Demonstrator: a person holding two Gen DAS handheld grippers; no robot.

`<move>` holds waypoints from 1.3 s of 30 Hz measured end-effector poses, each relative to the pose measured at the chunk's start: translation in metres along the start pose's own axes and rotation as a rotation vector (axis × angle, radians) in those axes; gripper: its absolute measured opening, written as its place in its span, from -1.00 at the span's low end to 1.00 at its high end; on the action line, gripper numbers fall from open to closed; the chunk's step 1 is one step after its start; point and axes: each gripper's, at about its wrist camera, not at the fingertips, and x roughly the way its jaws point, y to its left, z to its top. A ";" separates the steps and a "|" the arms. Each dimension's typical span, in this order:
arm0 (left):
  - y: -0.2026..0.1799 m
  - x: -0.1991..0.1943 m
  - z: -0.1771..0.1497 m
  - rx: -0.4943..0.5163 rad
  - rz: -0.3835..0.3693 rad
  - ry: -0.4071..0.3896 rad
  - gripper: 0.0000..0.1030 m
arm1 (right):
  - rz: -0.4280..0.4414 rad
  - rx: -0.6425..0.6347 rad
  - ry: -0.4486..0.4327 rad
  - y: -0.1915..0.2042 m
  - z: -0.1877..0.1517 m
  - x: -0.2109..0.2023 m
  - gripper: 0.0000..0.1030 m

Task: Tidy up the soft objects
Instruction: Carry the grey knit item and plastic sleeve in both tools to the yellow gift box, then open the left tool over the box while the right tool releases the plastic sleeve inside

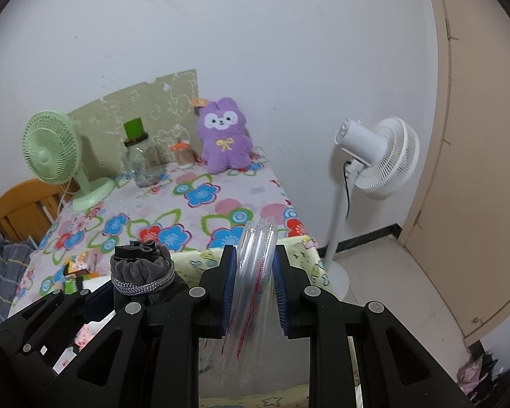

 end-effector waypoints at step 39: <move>0.002 -0.003 -0.004 0.049 0.030 0.058 0.86 | -0.013 -0.010 0.032 0.002 -0.006 0.003 0.76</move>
